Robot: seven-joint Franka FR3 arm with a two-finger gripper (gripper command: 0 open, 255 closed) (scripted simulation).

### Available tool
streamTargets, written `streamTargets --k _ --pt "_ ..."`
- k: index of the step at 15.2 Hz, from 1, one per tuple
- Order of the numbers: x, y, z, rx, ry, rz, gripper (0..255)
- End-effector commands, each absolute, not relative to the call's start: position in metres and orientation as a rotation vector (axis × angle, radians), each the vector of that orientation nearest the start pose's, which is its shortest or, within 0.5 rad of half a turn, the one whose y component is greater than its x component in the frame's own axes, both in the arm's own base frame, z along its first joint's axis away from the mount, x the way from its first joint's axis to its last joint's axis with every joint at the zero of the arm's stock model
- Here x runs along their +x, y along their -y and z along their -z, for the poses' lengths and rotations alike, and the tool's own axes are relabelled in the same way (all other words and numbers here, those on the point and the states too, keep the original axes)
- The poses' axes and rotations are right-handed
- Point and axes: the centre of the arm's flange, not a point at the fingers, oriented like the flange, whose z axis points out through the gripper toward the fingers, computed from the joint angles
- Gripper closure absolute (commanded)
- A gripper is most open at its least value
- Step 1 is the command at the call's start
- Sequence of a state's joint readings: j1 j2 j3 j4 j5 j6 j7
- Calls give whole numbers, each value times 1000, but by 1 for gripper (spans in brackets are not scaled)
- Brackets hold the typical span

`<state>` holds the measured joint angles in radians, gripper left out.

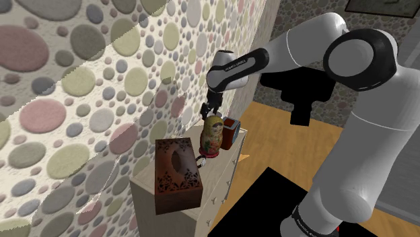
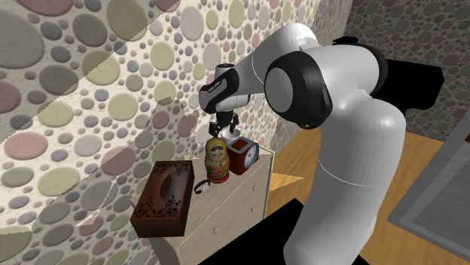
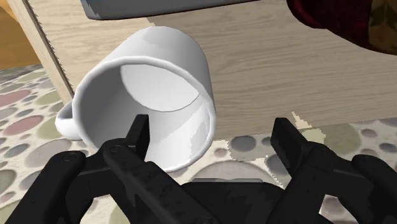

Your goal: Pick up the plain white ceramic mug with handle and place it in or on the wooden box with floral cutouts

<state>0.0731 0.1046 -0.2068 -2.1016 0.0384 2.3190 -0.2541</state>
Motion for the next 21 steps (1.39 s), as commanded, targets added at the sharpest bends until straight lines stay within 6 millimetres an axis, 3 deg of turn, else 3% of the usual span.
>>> streamTargets --k 1,6,13,14,21 --pt "571 74 -370 -3147 156 181 0" --pt "574 74 -346 -3147 156 181 0" --pt "574 74 -346 -3147 156 181 0" --pt "574 74 -346 -3147 156 181 255" --pt "574 74 -346 -3147 156 181 255"
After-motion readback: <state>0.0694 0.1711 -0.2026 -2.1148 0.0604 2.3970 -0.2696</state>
